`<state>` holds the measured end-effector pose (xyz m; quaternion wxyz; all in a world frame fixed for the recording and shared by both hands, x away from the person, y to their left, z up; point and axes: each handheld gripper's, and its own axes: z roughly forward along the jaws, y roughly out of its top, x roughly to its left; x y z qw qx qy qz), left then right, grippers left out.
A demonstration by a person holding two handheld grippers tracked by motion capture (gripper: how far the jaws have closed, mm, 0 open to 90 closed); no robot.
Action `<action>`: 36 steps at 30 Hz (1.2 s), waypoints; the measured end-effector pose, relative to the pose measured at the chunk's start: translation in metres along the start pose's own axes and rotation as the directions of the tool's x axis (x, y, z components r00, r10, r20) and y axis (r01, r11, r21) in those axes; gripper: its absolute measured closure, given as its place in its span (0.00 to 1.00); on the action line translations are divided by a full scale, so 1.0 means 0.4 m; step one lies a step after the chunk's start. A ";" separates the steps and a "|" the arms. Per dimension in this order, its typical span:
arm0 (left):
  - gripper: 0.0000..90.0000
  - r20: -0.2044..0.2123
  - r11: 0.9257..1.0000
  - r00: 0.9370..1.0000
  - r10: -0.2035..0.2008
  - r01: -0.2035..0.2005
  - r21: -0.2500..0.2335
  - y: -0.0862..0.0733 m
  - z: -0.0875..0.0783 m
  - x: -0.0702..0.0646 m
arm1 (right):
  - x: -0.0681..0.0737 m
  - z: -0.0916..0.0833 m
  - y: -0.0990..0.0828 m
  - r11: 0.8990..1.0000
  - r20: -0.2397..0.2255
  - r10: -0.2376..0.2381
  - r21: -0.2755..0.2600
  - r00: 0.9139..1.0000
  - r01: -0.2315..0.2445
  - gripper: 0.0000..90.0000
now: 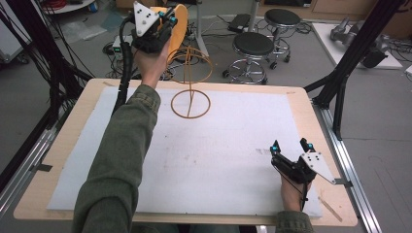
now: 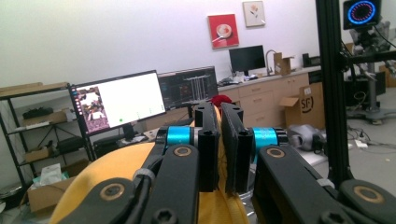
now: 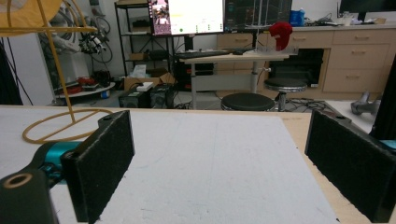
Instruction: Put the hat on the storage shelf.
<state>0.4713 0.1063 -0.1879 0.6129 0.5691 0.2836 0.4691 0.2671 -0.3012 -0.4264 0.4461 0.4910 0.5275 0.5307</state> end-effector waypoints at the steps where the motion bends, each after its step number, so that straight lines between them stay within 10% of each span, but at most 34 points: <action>1: 0.94 0.005 1.000 1.000 0.003 -0.003 0.001 0.000 0.005 -0.009 | 0.000 0.000 0.000 1.000 0.000 0.003 0.000 1.000 -0.003 0.08; 23: 0.94 0.111 0.996 0.991 0.075 -0.080 0.039 -0.034 0.055 -0.160 | -0.009 -0.001 -0.001 1.000 0.019 0.016 -0.004 1.000 -0.016 0.08; 36: 0.95 0.188 0.979 0.969 0.162 -0.181 0.089 -0.106 0.085 -0.264 | -0.011 0.000 -0.001 1.000 0.014 0.020 0.000 1.000 -0.020 0.08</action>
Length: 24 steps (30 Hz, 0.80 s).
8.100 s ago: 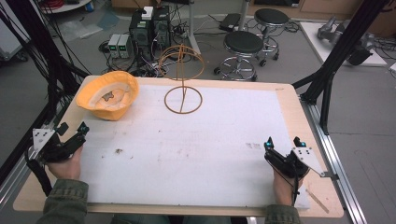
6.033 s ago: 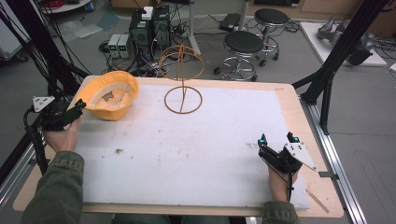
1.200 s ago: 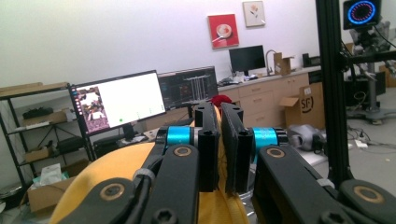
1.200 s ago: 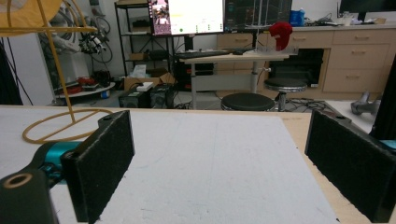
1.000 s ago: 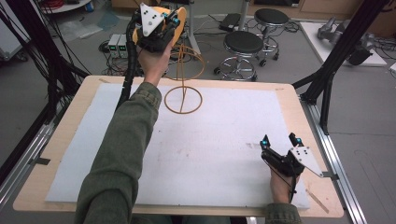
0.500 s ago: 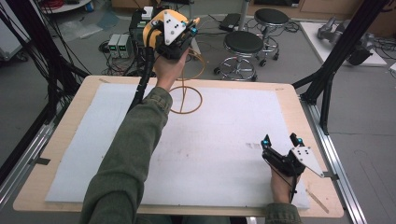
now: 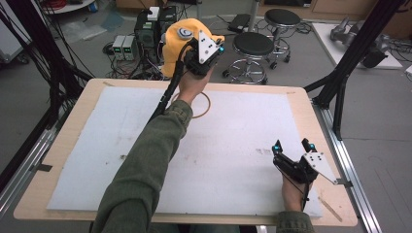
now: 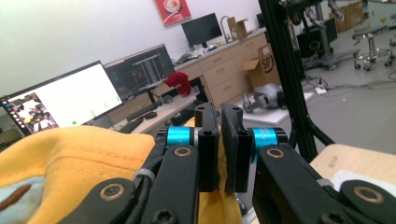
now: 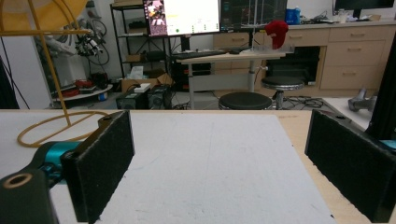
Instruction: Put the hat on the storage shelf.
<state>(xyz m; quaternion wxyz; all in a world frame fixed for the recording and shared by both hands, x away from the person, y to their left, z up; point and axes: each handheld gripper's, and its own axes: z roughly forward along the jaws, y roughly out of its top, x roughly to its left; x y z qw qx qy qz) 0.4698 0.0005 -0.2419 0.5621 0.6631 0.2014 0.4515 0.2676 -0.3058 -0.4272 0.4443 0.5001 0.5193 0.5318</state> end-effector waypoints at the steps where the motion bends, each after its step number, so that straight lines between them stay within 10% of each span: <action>1: 0.94 0.005 1.000 1.000 0.001 -0.001 0.004 -0.007 0.002 -0.004 | -0.001 0.001 0.000 1.000 0.002 0.001 0.002 1.000 -0.001 0.08; 14: 0.95 0.059 0.997 0.995 -0.078 0.076 0.034 -0.102 0.012 -0.043 | -0.004 0.005 -0.003 1.000 0.002 0.010 0.007 1.000 -0.010 0.08; 24: 0.95 0.023 0.991 0.991 -0.135 0.135 -0.006 -0.167 0.001 -0.064 | -0.007 0.006 -0.004 1.000 0.003 0.012 0.002 1.000 -0.012 0.08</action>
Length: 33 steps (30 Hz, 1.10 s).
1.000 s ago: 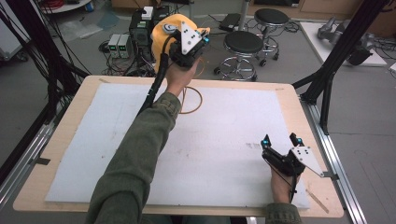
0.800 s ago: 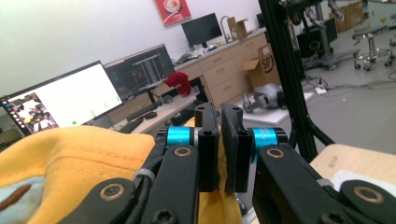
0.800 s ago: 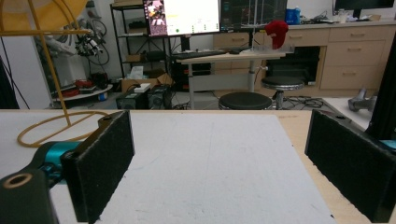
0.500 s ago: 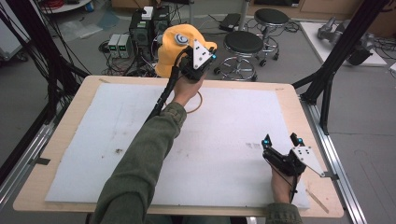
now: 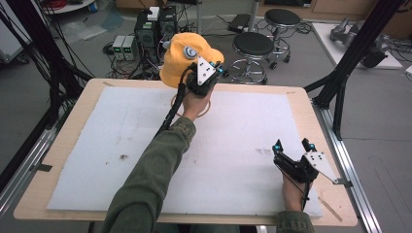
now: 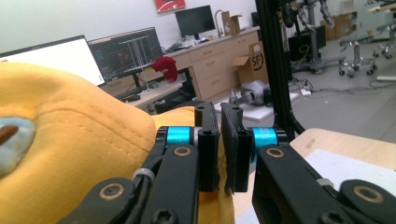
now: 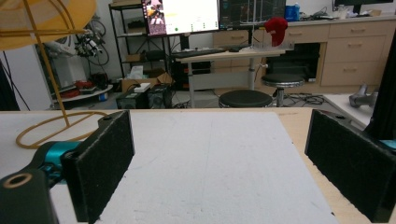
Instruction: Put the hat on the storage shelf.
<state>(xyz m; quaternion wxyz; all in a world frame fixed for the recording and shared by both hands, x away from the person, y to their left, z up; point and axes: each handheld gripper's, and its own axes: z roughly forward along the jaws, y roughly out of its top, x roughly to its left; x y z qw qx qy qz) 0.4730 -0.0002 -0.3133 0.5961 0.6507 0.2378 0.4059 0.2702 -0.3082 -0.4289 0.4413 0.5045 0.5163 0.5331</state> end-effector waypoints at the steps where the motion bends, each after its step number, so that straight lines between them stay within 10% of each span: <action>1: 0.95 0.005 1.000 1.000 -0.005 0.005 0.002 -0.002 0.000 0.001 | 0.000 0.000 0.000 1.000 0.001 0.000 0.000 1.000 0.000 0.08; 18: 0.93 0.056 0.995 0.998 -0.003 -0.003 0.096 -0.018 0.003 0.010 | -0.002 0.004 -0.002 1.000 0.001 0.014 0.000 1.000 -0.014 0.08; 33: 0.50 0.037 0.999 0.998 -0.043 0.043 -0.008 0.030 -0.026 0.006 | -0.001 0.002 -0.002 1.000 0.006 0.011 0.001 1.000 -0.011 0.08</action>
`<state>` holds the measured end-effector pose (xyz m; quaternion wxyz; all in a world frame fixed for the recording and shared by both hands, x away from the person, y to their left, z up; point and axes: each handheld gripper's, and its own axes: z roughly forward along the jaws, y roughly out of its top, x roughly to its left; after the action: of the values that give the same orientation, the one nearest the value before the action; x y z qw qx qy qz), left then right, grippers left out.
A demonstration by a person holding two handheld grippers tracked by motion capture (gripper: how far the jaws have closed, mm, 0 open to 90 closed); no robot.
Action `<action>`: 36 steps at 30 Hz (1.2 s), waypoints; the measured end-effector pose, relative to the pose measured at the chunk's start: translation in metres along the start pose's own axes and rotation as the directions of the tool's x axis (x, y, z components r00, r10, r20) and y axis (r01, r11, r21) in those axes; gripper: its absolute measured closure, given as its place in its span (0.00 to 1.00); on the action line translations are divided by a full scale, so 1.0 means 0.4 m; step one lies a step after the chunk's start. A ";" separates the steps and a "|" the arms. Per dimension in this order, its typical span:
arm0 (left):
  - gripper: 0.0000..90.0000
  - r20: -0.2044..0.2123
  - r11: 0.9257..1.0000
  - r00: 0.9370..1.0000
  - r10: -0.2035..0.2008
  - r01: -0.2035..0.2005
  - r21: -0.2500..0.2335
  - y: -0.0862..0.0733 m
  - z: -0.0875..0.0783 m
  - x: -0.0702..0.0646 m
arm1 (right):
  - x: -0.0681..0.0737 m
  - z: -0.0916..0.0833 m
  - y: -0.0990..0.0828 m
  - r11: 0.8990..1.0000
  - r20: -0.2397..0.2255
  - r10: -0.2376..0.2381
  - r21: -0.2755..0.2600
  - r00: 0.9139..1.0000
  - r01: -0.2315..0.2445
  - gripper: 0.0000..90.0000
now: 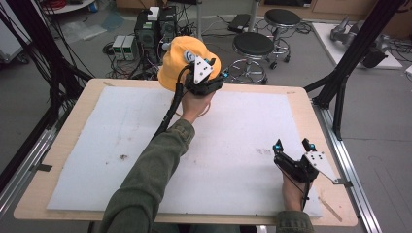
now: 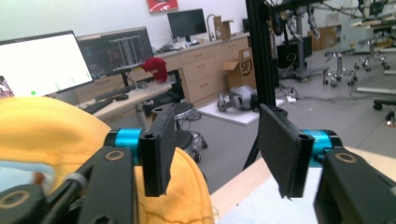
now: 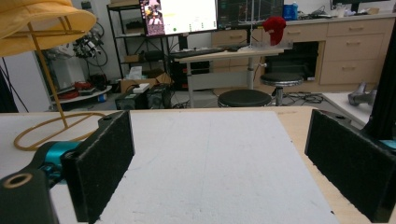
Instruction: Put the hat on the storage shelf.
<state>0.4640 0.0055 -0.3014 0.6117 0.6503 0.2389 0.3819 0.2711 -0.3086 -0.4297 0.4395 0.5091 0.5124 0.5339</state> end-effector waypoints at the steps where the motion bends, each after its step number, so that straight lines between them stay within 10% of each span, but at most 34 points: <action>1: 0.48 0.000 1.000 1.000 -0.008 0.008 -0.008 0.005 -0.004 0.004 | 0.000 0.000 0.000 1.000 0.002 -0.002 -0.001 1.000 0.002 0.08; 15: 0.33 -0.023 0.990 0.995 -0.100 0.097 -0.102 0.063 -0.125 0.077 | 0.004 -0.003 0.001 1.000 0.008 -0.007 -0.010 1.000 0.007 0.08; 36: 0.30 -0.086 0.989 0.993 -0.084 0.072 -0.126 0.036 -0.312 0.118 | 0.011 0.001 -0.002 1.000 0.011 -0.004 -0.002 1.000 0.004 0.08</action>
<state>0.3915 0.1168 -0.2828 0.6537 0.5835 0.2677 0.4007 0.2709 -0.3043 -0.4300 0.4437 0.5106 0.5106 0.5307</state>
